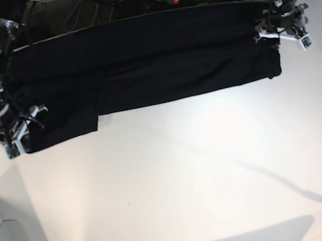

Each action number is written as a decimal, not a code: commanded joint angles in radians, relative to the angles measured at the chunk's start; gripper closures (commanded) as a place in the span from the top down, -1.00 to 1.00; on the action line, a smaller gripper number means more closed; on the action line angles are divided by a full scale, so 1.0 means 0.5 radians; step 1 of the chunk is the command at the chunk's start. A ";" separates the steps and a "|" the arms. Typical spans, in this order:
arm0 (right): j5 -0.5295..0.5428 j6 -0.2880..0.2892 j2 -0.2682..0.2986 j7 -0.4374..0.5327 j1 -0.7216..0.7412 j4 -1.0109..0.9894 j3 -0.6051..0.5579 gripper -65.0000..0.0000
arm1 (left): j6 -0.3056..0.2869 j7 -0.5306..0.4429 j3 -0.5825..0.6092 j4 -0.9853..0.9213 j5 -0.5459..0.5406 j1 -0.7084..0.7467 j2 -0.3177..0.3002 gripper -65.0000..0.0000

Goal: Fold the T-shirt properly
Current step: 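Regrasp the folded edge with the right gripper and pull it taut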

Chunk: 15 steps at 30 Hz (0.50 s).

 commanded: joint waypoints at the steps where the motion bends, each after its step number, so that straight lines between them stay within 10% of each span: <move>1: 0.025 0.003 -0.033 0.029 -0.056 0.120 0.037 -1.00 | 0.019 -0.012 -0.011 0.028 0.006 0.009 -0.043 0.19; 15: 0.028 0.029 -0.288 0.054 -0.473 0.239 0.617 -1.00 | 0.006 -0.012 -0.008 0.025 -0.001 0.005 -0.162 0.20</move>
